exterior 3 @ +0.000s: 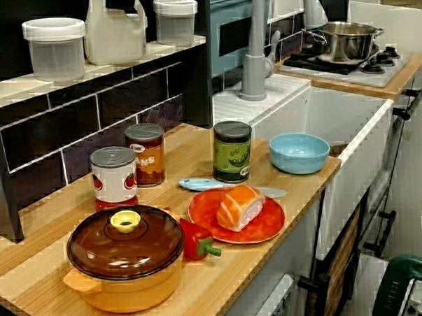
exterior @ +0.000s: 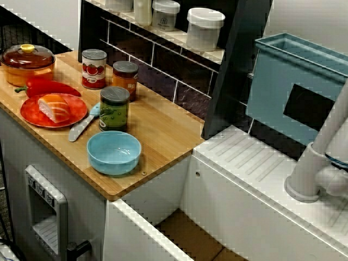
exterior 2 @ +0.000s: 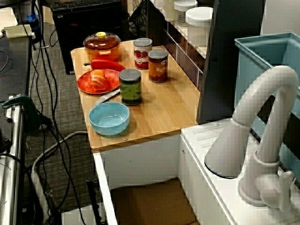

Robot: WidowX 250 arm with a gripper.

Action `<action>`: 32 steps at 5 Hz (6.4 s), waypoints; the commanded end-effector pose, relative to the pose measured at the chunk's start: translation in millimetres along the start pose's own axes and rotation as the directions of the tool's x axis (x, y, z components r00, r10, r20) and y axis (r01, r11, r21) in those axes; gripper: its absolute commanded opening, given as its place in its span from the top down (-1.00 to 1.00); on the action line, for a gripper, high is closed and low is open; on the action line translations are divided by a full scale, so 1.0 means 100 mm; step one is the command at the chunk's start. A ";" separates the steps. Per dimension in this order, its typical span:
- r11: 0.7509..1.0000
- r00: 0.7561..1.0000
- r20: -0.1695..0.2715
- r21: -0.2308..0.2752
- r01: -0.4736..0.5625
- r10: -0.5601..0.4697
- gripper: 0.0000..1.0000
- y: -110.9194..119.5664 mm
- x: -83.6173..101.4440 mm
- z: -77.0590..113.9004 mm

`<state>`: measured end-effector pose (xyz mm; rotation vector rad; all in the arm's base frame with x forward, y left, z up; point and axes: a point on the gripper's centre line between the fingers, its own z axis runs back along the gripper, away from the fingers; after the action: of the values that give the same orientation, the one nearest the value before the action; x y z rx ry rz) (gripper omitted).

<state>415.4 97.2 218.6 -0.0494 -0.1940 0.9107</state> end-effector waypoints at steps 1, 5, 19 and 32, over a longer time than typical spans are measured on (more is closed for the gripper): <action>1.000 1.000 0.002 -0.016 -0.011 0.011 1.00 -0.05 0.10 0.14; 1.000 1.000 -0.022 -0.011 0.002 -0.002 -1.00 -0.01 0.02 0.19; 0.991 0.990 -0.085 -0.072 0.109 -0.115 1.00 0.60 -0.53 0.43; 0.969 0.968 -0.060 0.037 0.244 -0.242 1.00 -0.23 -1.45 -0.44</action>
<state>357.4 -33.6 132.8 0.0178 -0.0608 0.6711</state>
